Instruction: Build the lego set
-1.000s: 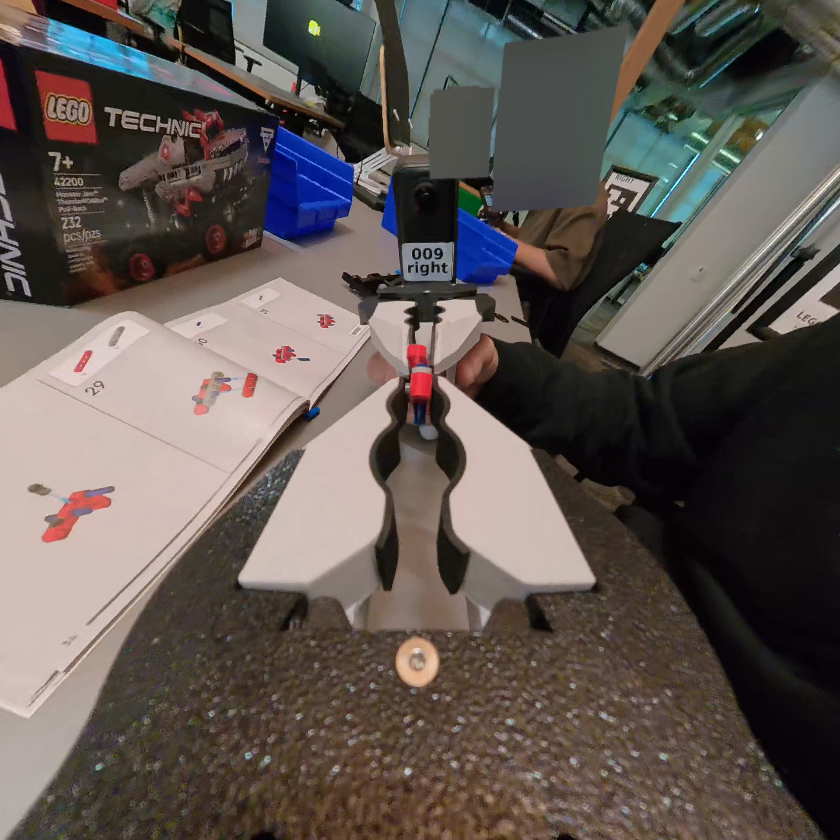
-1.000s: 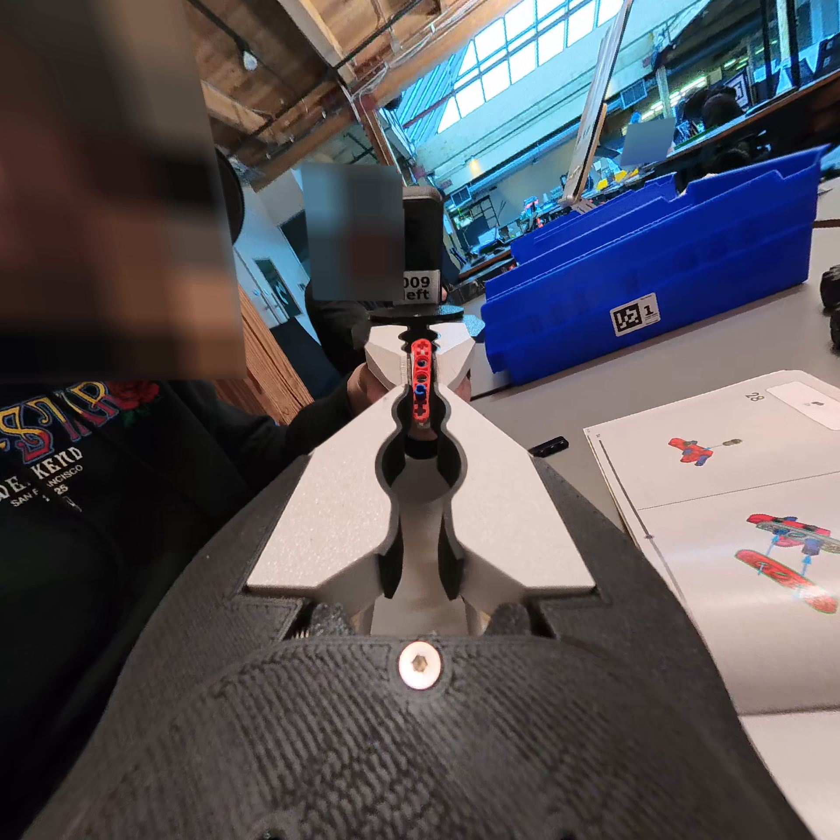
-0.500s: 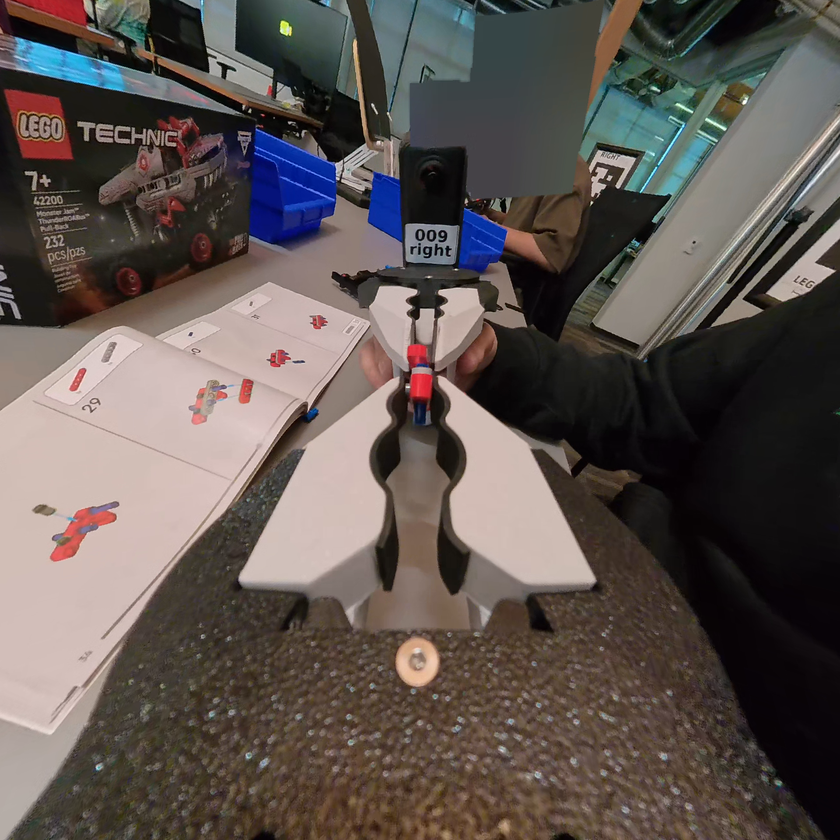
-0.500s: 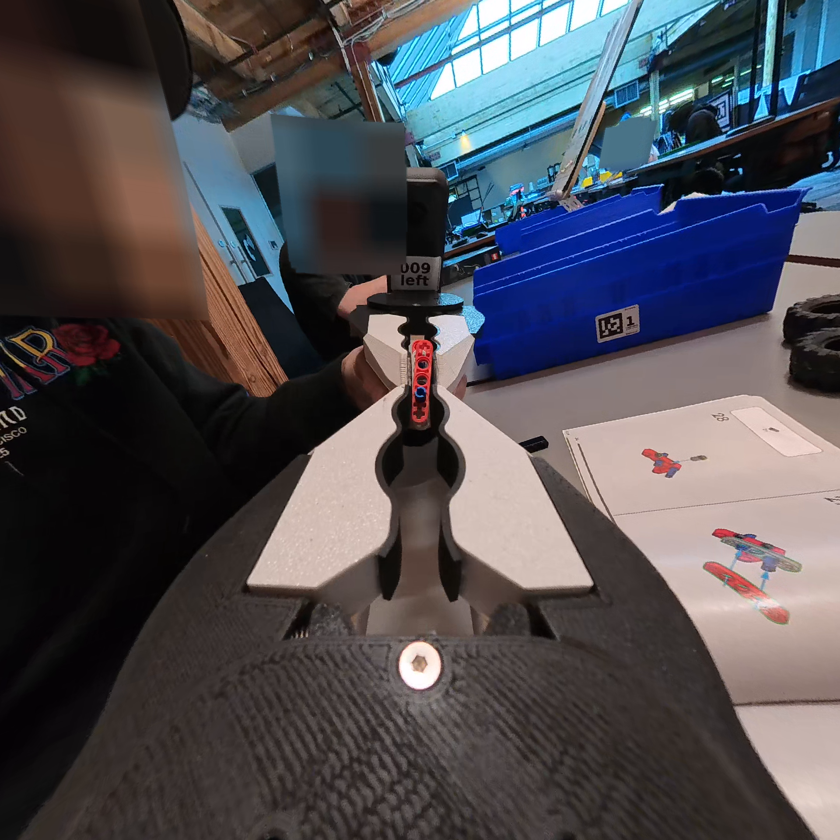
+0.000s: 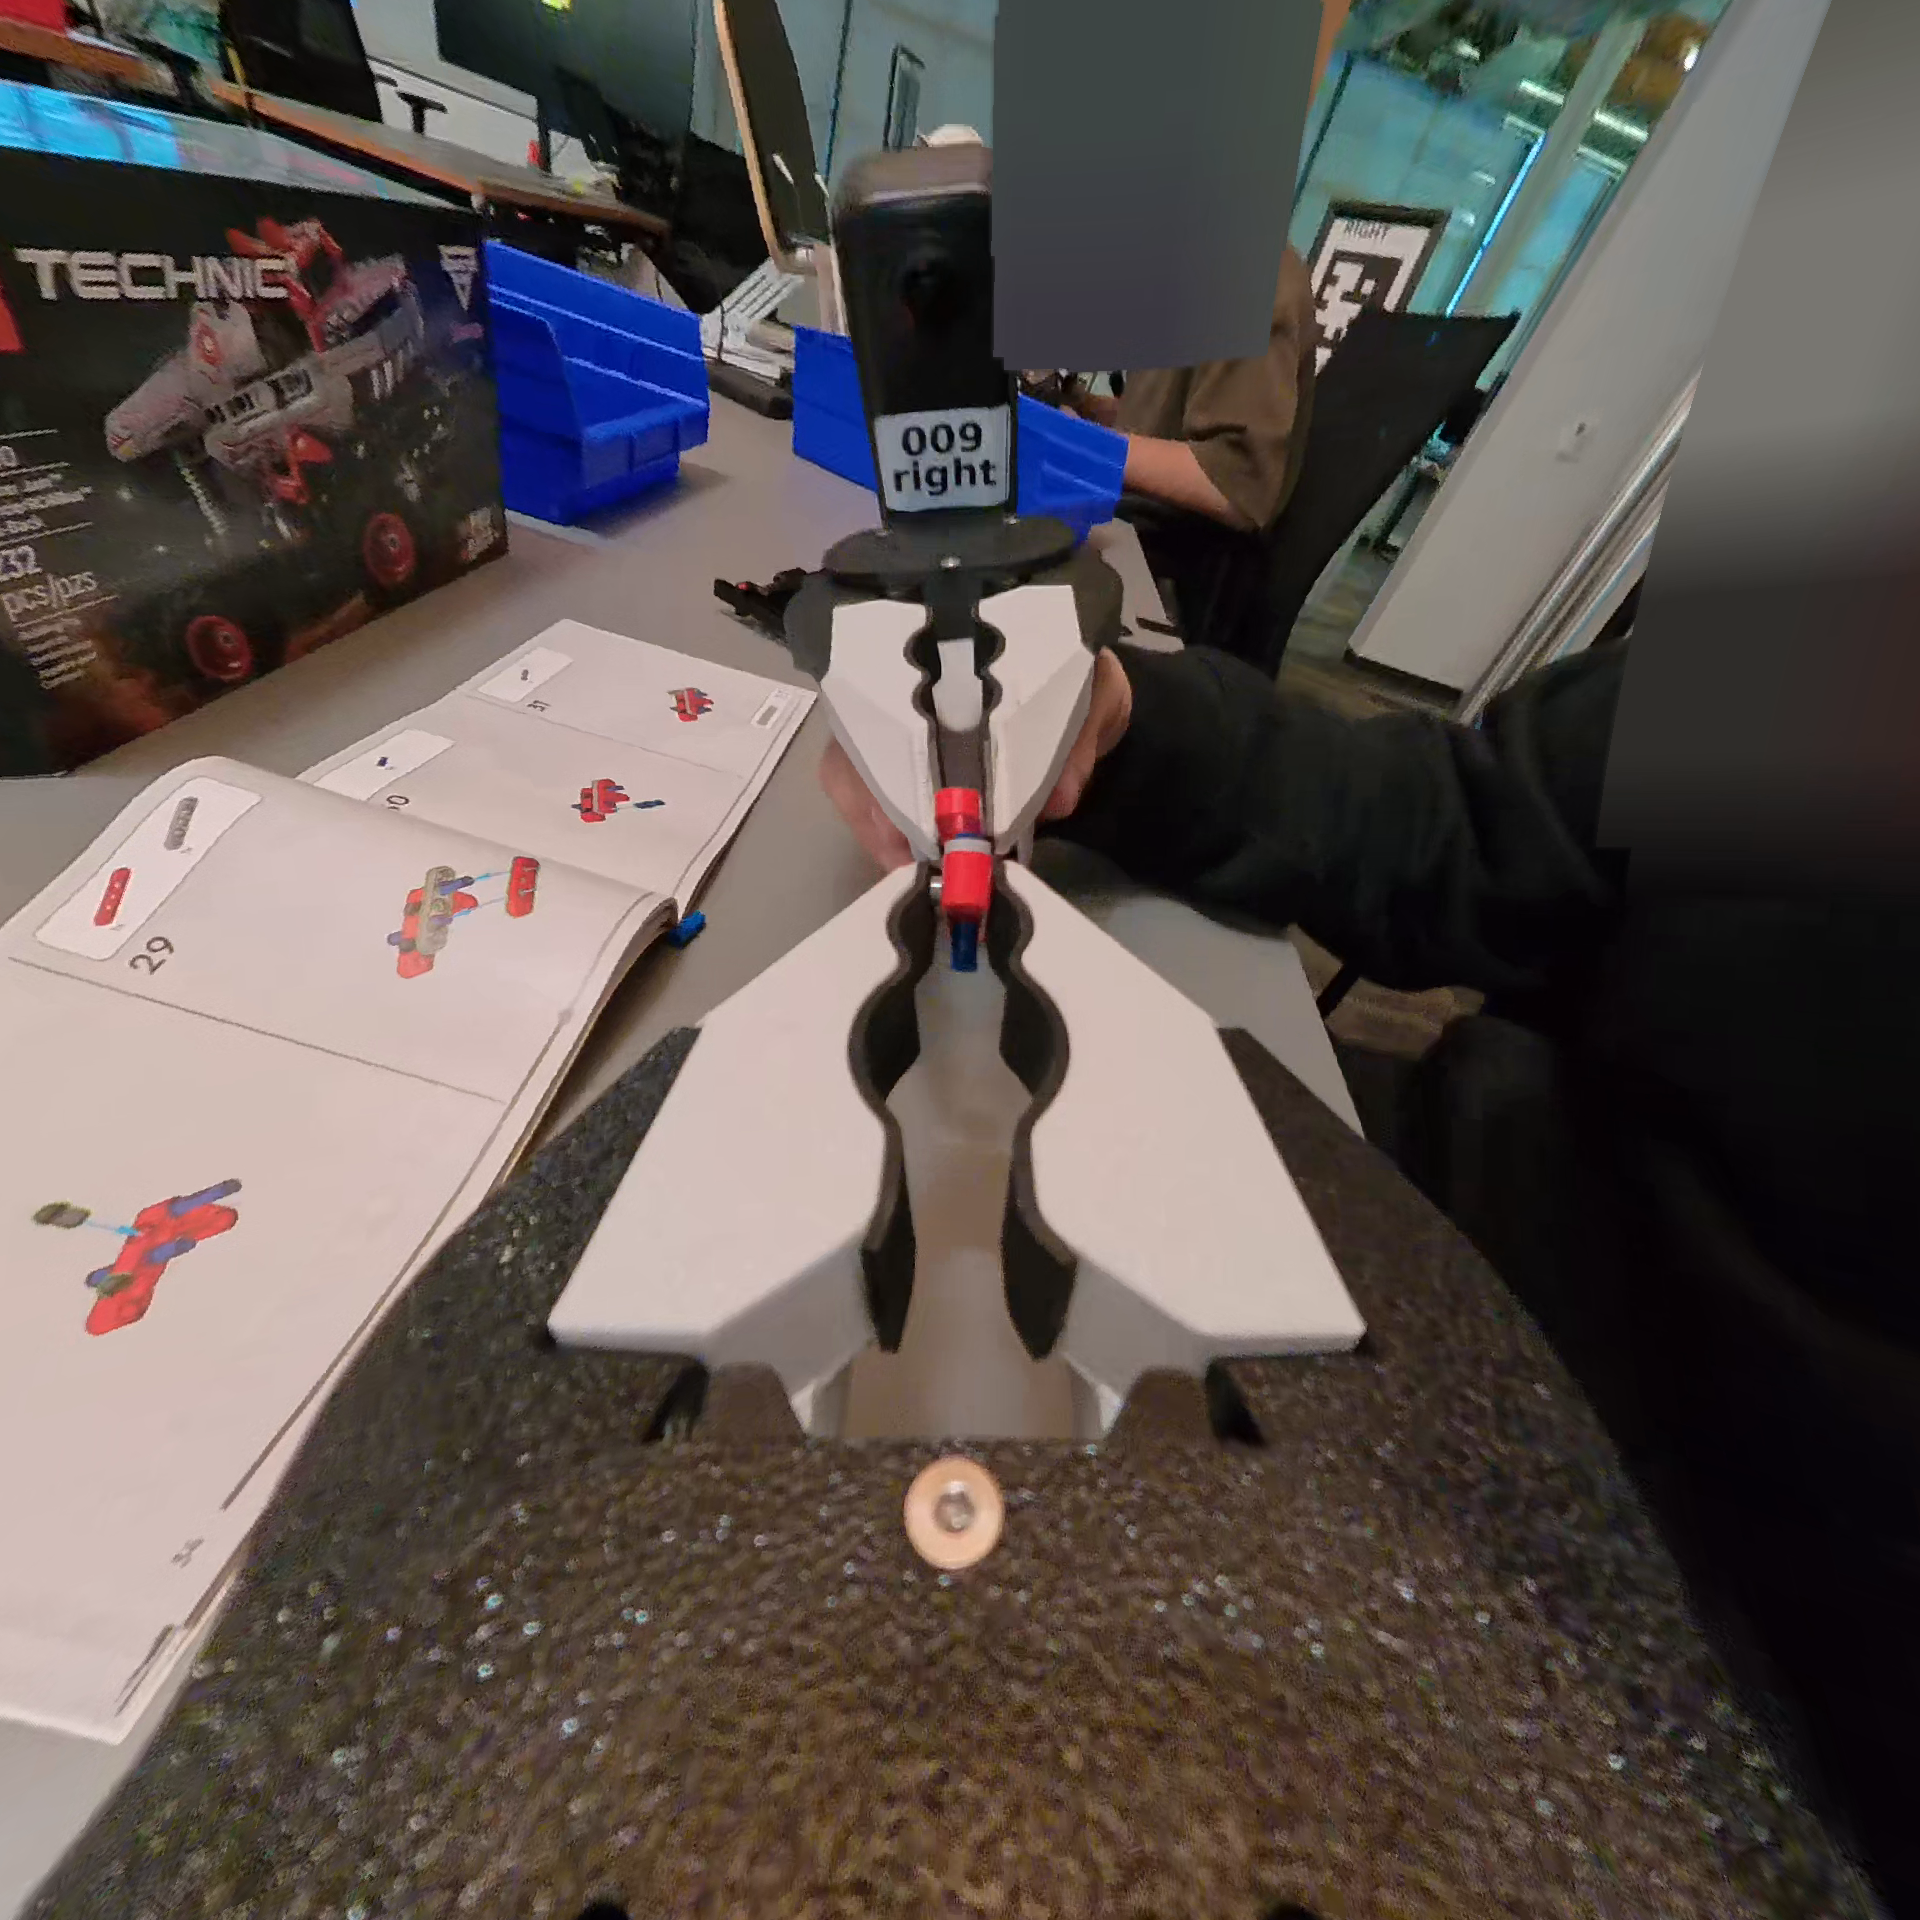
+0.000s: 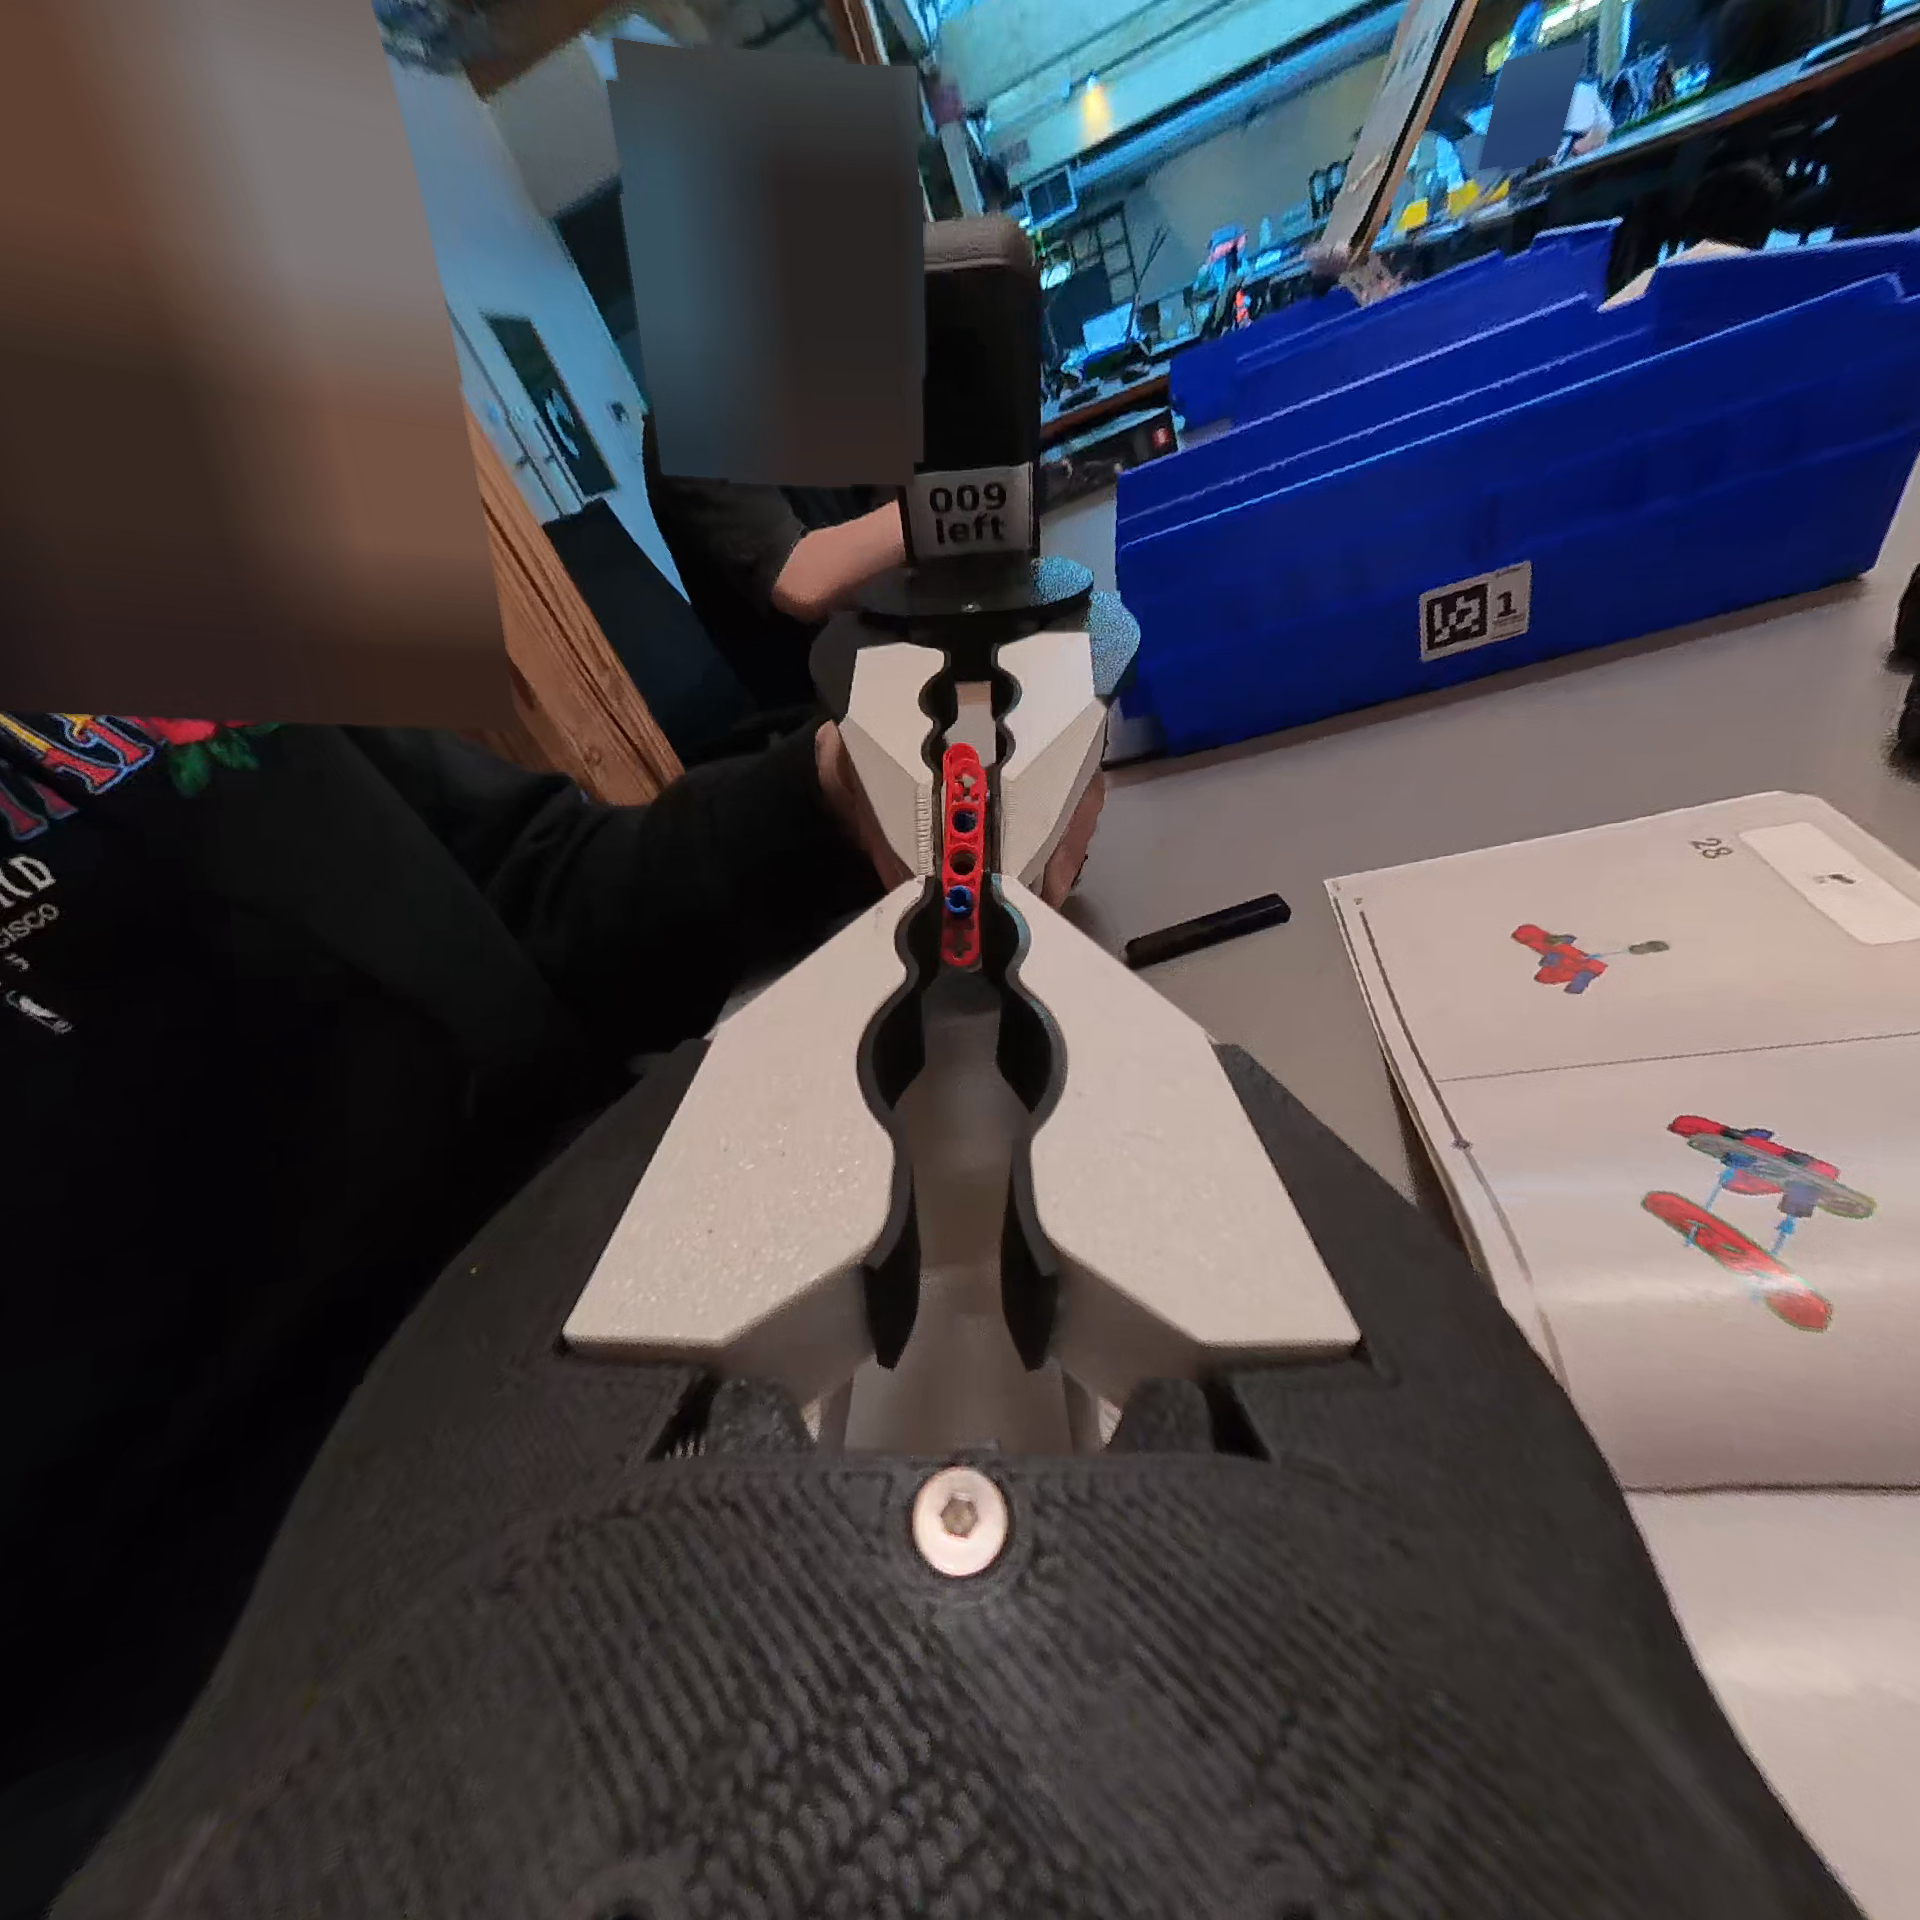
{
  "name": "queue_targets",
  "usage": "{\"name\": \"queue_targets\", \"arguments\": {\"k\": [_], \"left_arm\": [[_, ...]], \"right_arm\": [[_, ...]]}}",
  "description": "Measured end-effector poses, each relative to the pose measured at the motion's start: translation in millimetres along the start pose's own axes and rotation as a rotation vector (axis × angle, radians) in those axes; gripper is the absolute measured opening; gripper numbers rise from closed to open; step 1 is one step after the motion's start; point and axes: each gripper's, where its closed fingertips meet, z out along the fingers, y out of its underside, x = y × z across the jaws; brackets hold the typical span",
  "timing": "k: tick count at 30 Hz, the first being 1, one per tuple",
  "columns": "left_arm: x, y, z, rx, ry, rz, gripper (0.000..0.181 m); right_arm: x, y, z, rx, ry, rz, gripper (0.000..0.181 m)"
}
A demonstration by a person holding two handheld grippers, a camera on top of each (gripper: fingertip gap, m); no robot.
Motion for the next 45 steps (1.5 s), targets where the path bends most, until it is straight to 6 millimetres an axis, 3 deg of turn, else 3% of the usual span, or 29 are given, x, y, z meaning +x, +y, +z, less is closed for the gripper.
{"name": "queue_targets", "arguments": {"k": [6,10,16,29,37,40,41,43,45], "left_arm": [[2.4,-6.6,4.6,0.055,0.035,-0.076,0.008],[-4.5,1.4,3.7,-0.001,-0.015,-0.075,0.008],[-2.7,5.8,5.6,-0.043,-0.021,-0.042,0.007],[5.4,17.9,9.2,-0.108,0.033,-0.032,0.007],[2.3,4.1,8.5,0.004,0.02,-0.005,0.007],[2.7,-10.1,7.9,0.095,0.0,0.029,0.008],[1.8,-11.5,7.0,0.102,-0.016,0.056,0.007],[-3.3,-14.7,2.6,0.113,-0.078,0.127,0.007],[-5.3,-22.1,-3.7,0.142,-0.123,0.194,0.007]], "right_arm": [[-3.1,-8.2,-5.6,0.038,0.001,-0.09,0.005],[-3.7,-21.7,-10.1,0.119,0.016,-0.116,0.004],[0.6,-8.1,-3.8,0.031,0.05,-0.147,0.012],[-3.2,11.3,1.1,-0.1,0.036,-0.206,0.006],[-1.4,-3.4,0.8,0.007,0.045,-0.166,0.005],[-3.4,-20.1,-3.4,0.113,0.037,-0.143,0.006],[-2.3,-27.3,-7.1,0.156,0.039,-0.118,0.014],[8.1,-38.9,-16.9,0.248,0.068,-0.029,0.016],[20.7,-37.0,-20.9,0.282,0.083,0.092,0.024]]}}
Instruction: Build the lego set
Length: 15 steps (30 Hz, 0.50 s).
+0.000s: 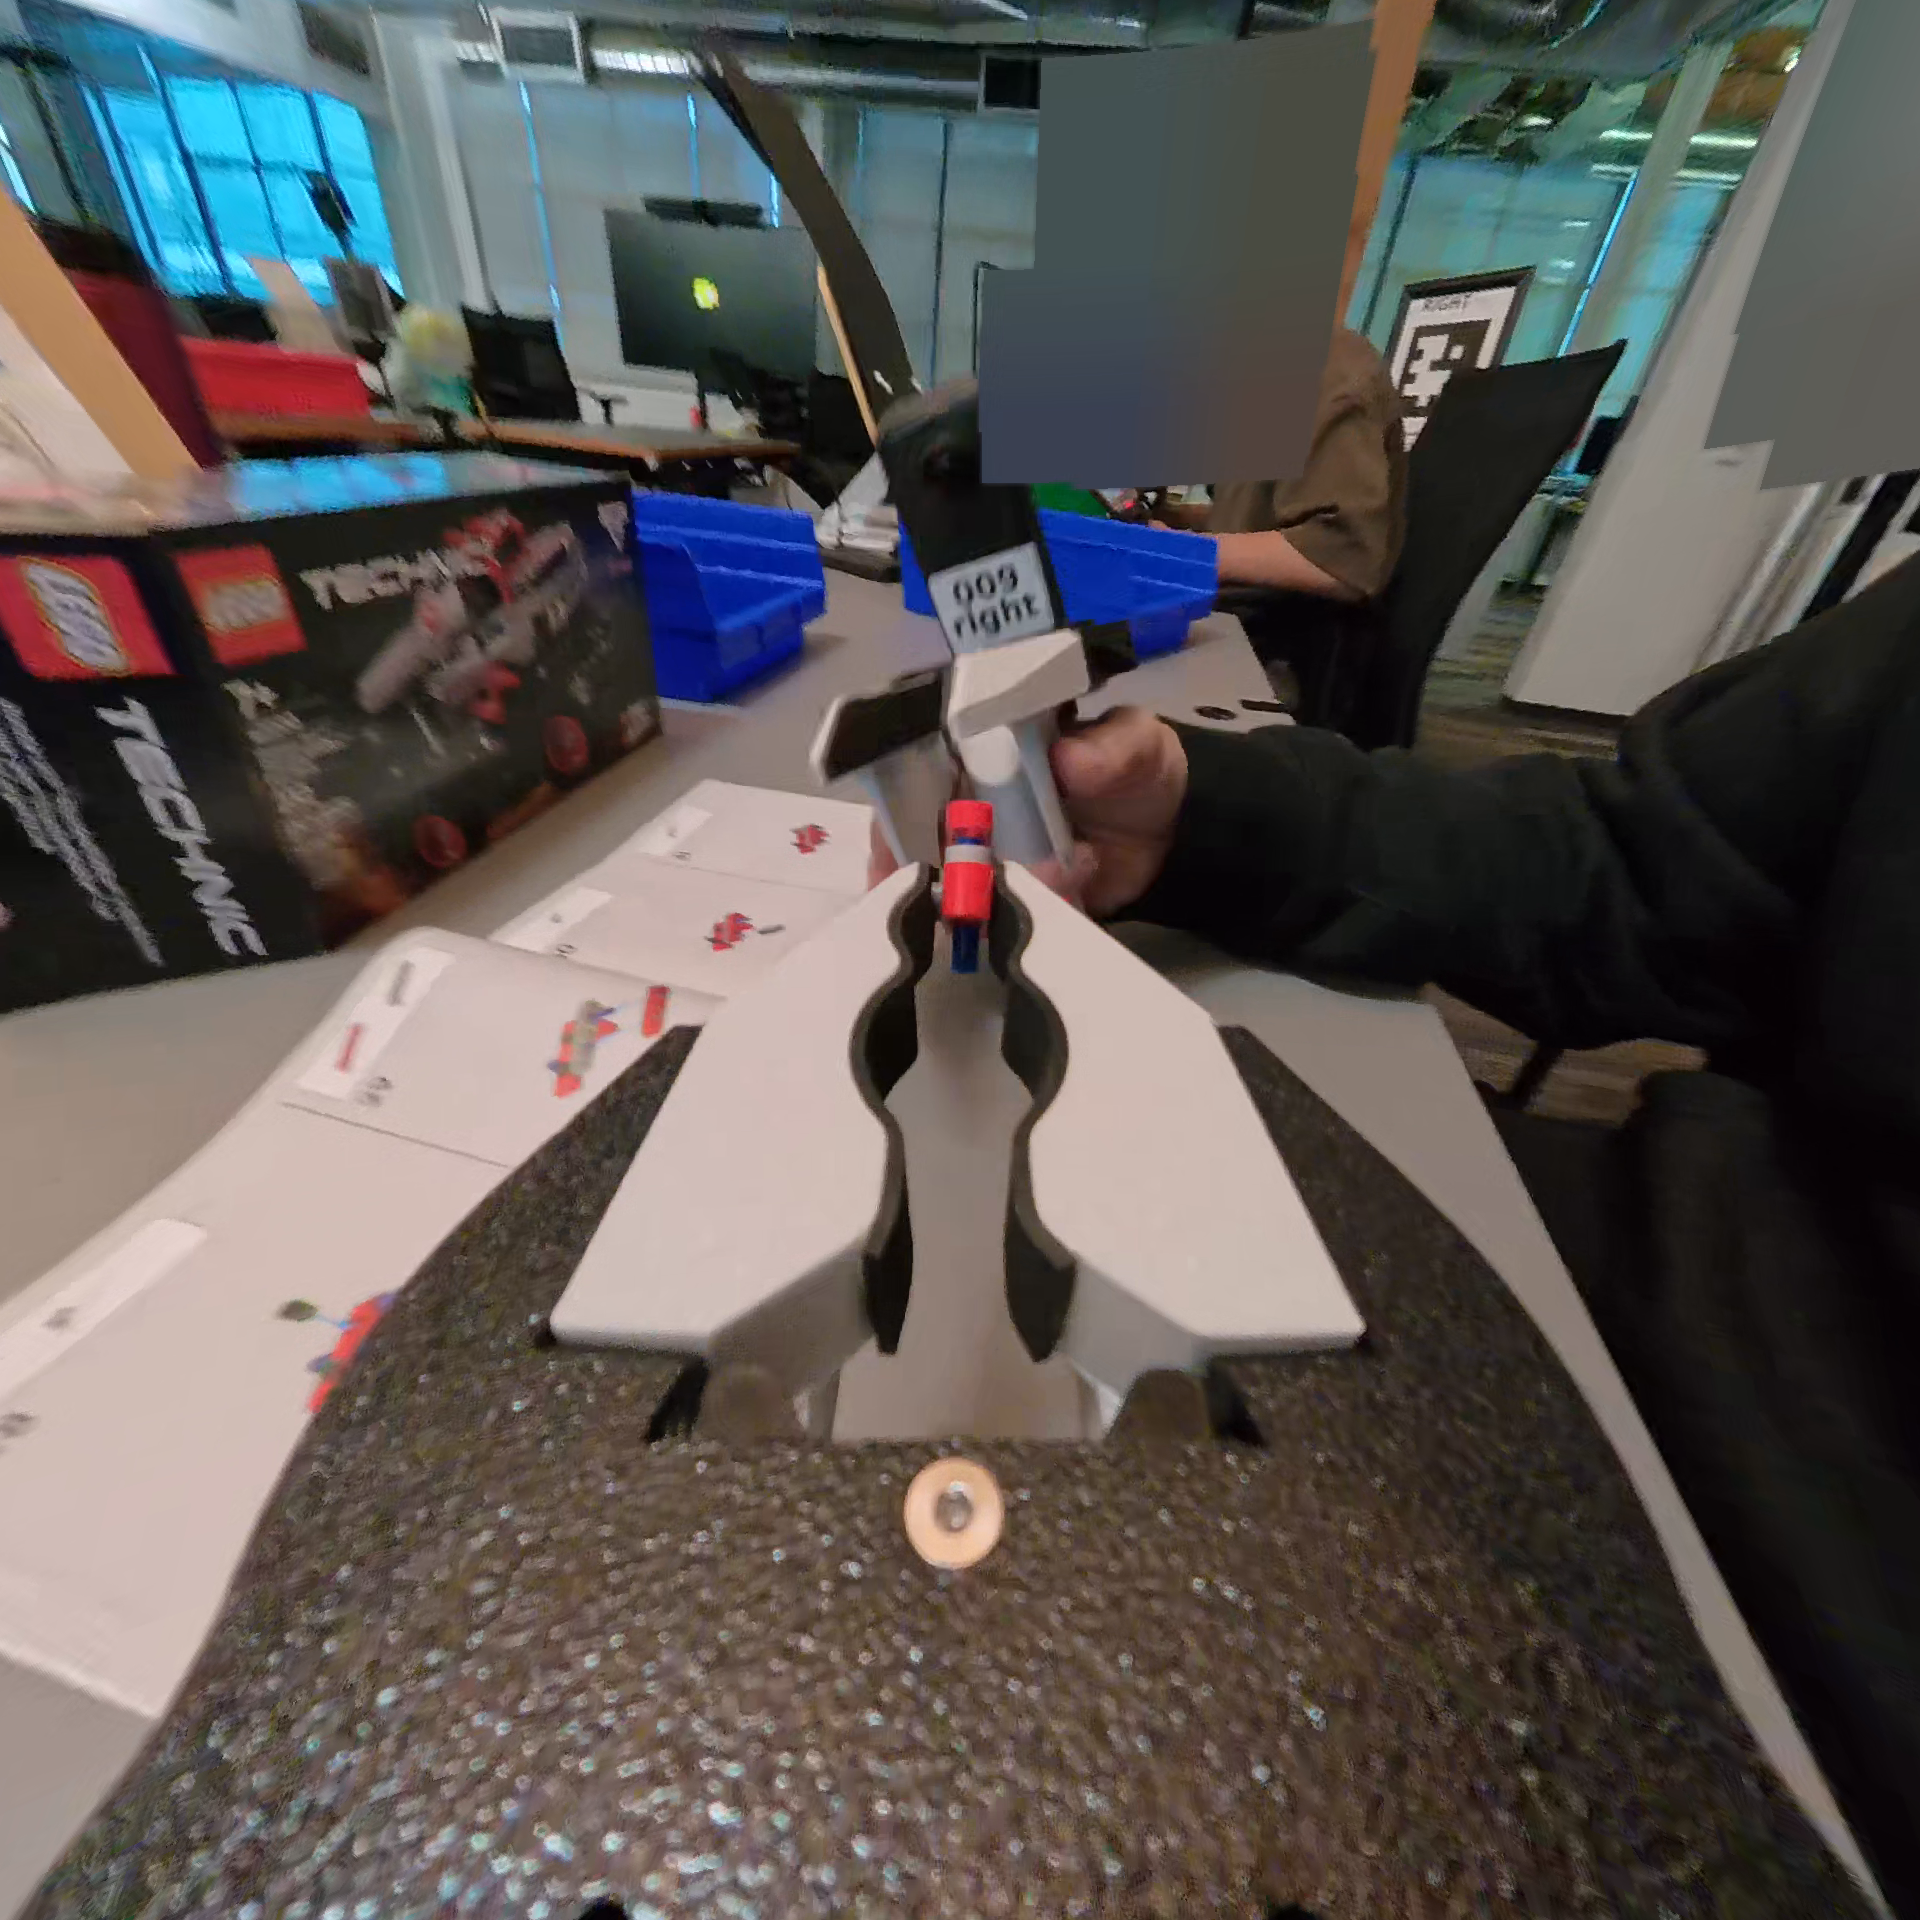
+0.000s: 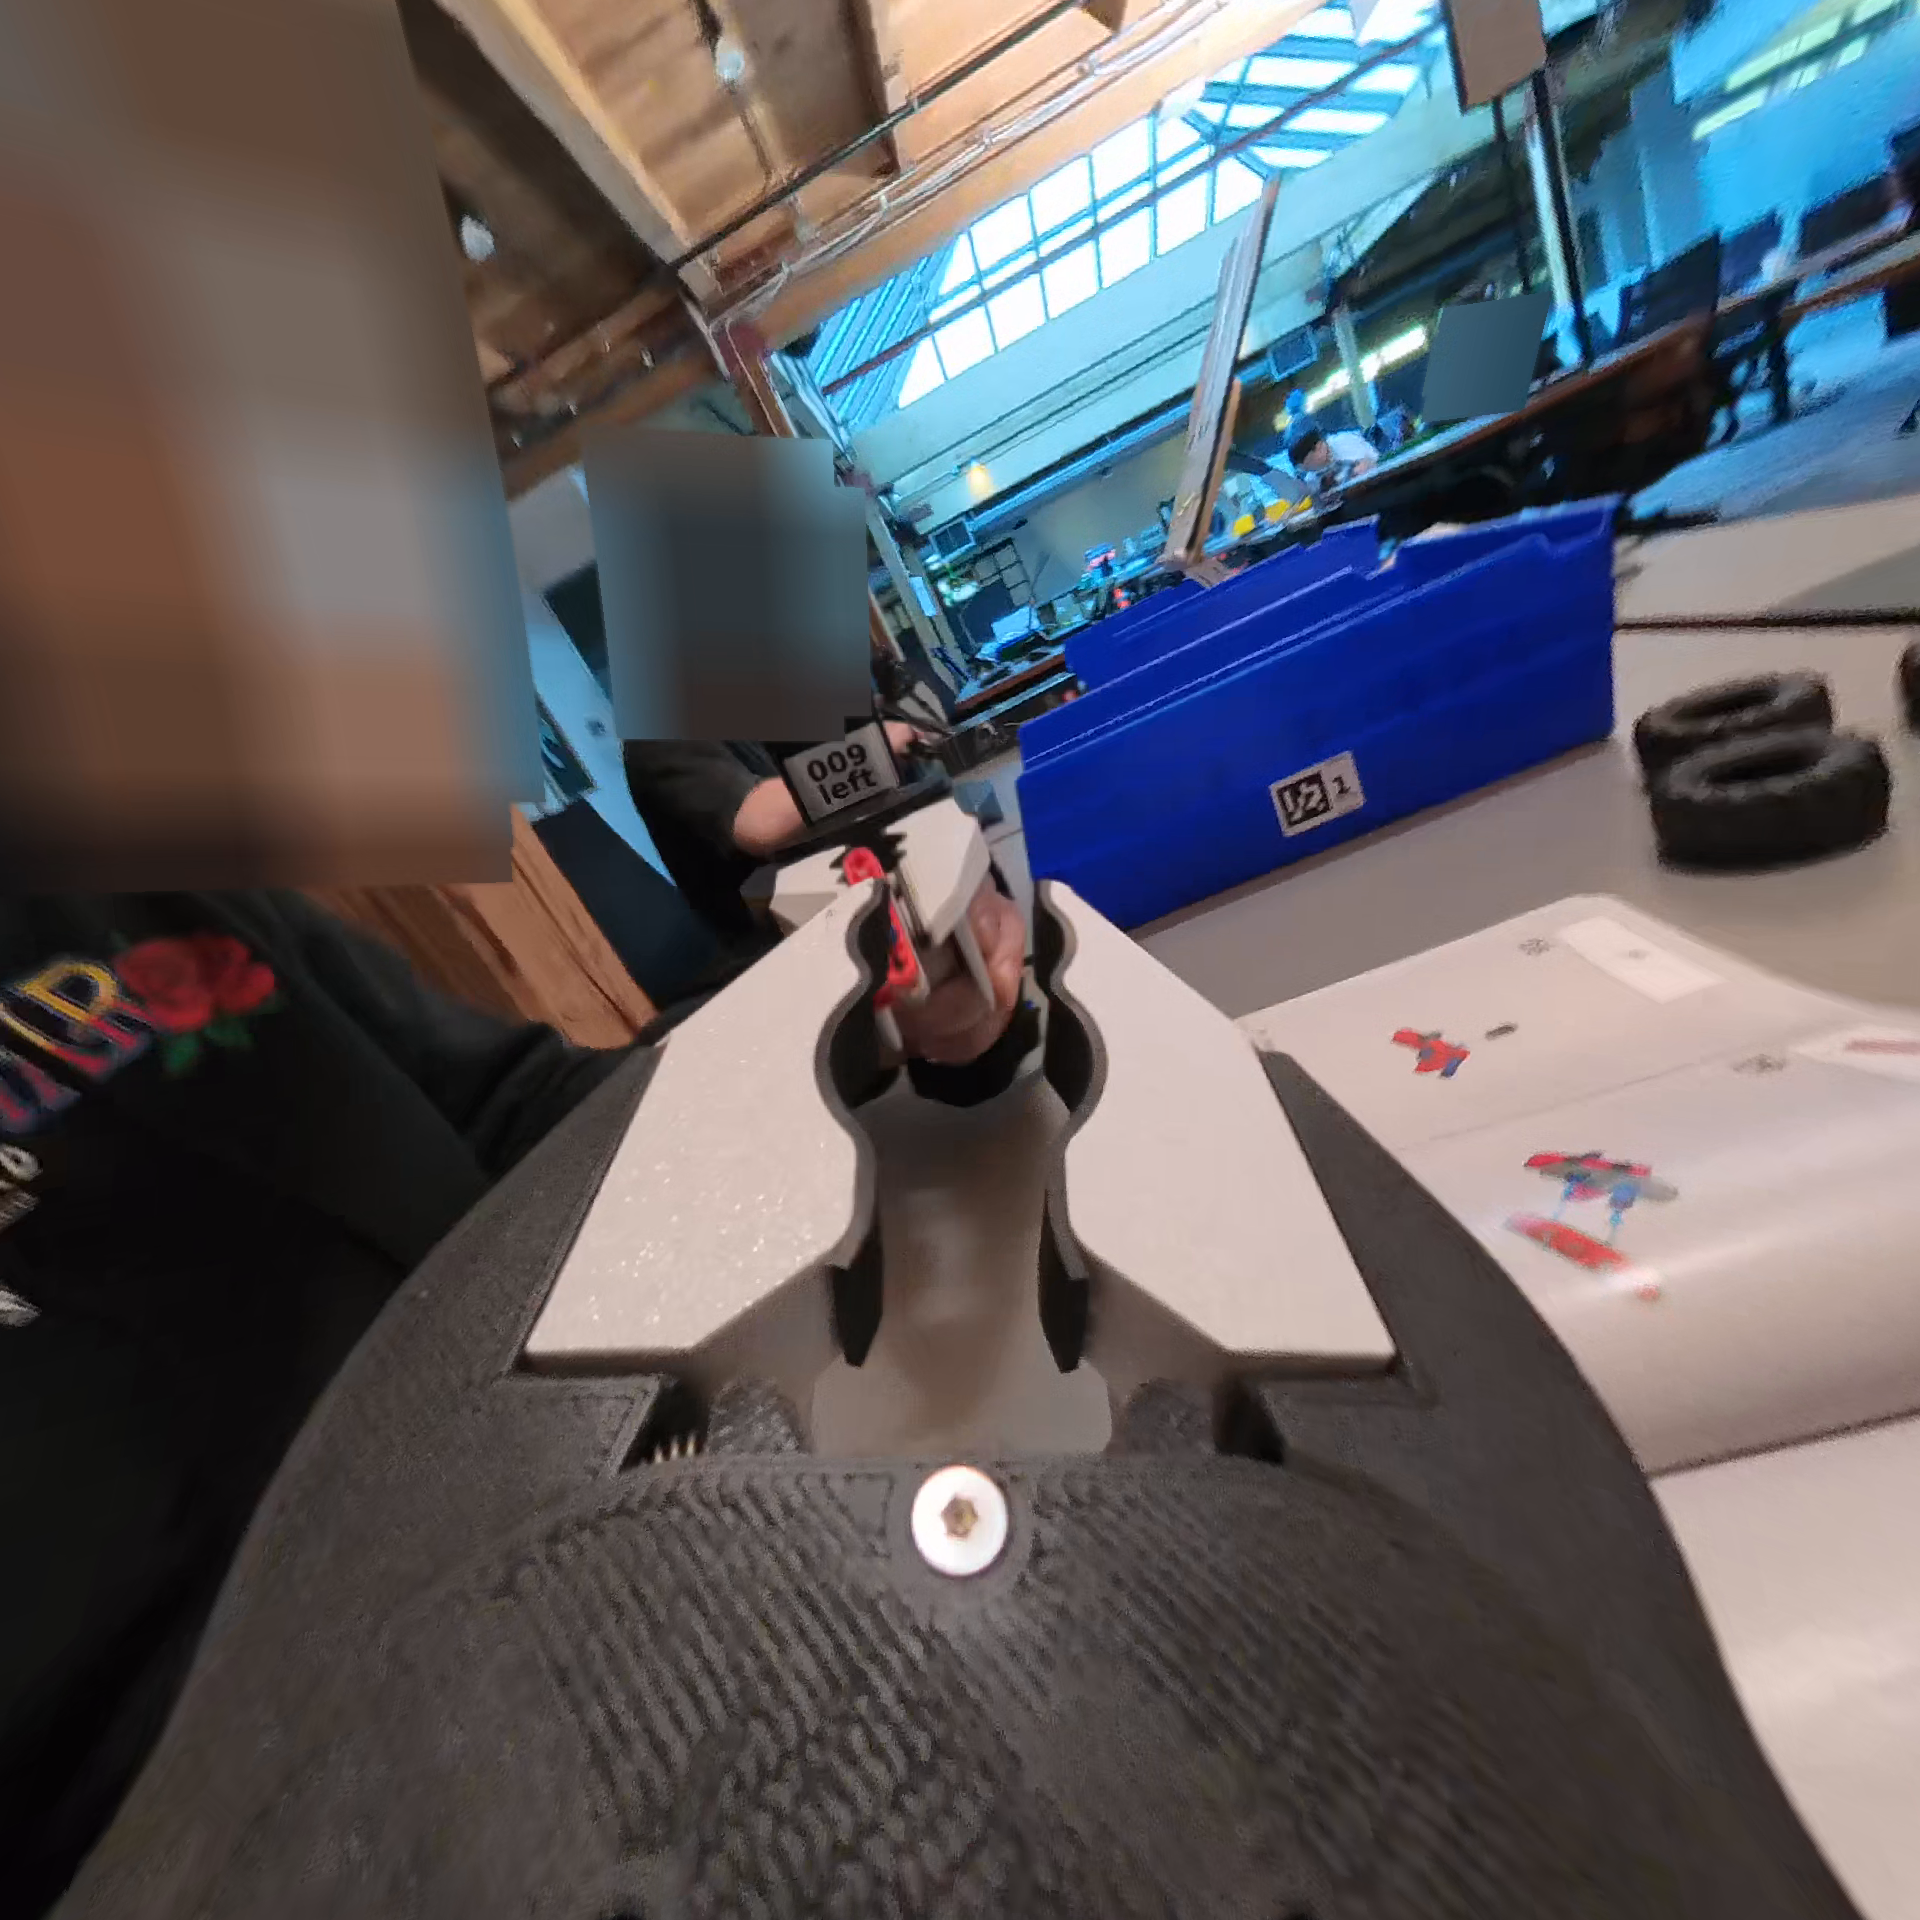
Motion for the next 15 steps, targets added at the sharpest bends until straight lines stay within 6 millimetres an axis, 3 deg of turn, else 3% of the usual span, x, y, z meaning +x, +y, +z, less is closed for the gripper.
{"name": "queue_targets", "arguments": {"k": [6,10,15], "left_arm": [[5.8,-21.3,-9.9,0.121,-0.036,0.222,0.007],[13.7,-28.7,-14.1,0.165,-0.043,0.383,0.007],[18.6,-32.6,-24.3,0.169,-0.035,0.508,0.007]], "right_arm": [[-7.7,10.0,14.1,0.006,-0.103,0.256,0.026],[-13.2,18.2,23.4,0.012,-0.183,0.451,0.041],[-33.2,24.0,27.0,-0.047,-0.28,0.458,0.052]]}}
